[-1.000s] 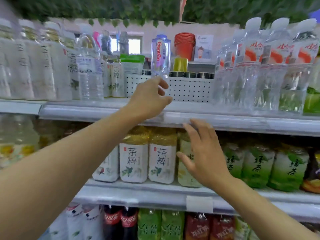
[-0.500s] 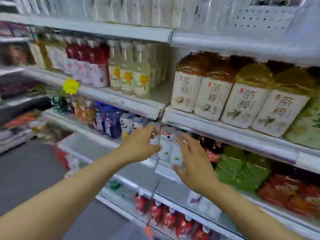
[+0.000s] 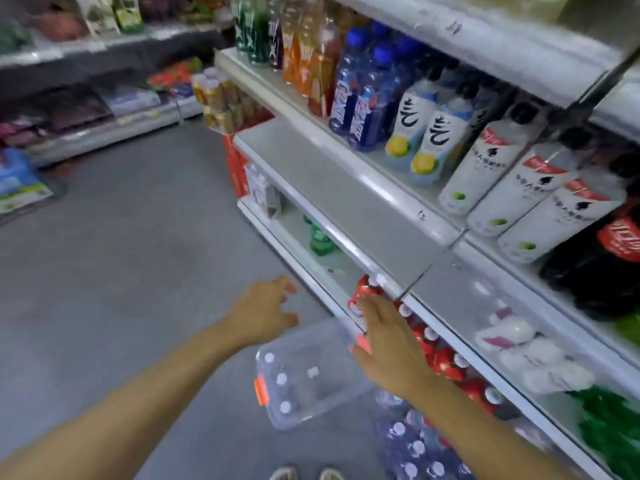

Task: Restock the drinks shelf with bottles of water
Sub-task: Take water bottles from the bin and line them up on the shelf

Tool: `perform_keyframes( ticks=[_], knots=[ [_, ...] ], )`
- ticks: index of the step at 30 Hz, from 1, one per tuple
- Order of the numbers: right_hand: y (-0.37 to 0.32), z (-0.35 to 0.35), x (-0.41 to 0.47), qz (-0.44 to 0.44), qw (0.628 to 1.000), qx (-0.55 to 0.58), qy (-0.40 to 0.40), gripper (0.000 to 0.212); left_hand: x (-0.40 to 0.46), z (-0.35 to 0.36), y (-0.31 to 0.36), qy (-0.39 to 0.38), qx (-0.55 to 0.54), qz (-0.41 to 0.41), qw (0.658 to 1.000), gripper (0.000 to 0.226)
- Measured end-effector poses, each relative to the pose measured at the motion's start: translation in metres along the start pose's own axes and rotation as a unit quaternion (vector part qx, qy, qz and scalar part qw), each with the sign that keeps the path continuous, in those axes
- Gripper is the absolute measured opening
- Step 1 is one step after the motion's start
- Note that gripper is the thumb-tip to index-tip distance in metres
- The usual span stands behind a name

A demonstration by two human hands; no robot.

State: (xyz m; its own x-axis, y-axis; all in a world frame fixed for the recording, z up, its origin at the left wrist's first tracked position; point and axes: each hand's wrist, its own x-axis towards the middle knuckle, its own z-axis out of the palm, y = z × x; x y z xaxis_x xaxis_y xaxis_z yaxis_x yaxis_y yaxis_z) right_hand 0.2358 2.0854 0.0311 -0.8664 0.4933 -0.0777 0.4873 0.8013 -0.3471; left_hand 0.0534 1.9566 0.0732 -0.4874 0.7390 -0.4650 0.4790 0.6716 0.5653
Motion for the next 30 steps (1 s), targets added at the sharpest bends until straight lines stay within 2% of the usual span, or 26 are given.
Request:
perform_keyframes(
  ticks=[8,13,25,30],
  knots=[
    [0.008,0.132,0.018,-0.026,0.987,0.016,-0.160,0.073,0.015,0.093,-0.110,0.024,-0.058,-0.124,0.990,0.043],
    [0.020,0.222,0.018,-0.055,0.972,0.017,-0.226,0.070,0.033,0.169,-0.172,0.016,-0.064,-0.172,0.983,0.047],
    [0.060,0.438,0.009,-0.046,0.954,0.026,-0.296,0.062,0.101,0.338,-0.300,-0.016,-0.051,-0.209,0.976,0.051],
    [0.080,0.517,0.015,0.000,0.953,0.050,-0.298,0.067,0.130,0.386,-0.340,-0.019,-0.047,-0.209,0.977,0.054]
  ],
)
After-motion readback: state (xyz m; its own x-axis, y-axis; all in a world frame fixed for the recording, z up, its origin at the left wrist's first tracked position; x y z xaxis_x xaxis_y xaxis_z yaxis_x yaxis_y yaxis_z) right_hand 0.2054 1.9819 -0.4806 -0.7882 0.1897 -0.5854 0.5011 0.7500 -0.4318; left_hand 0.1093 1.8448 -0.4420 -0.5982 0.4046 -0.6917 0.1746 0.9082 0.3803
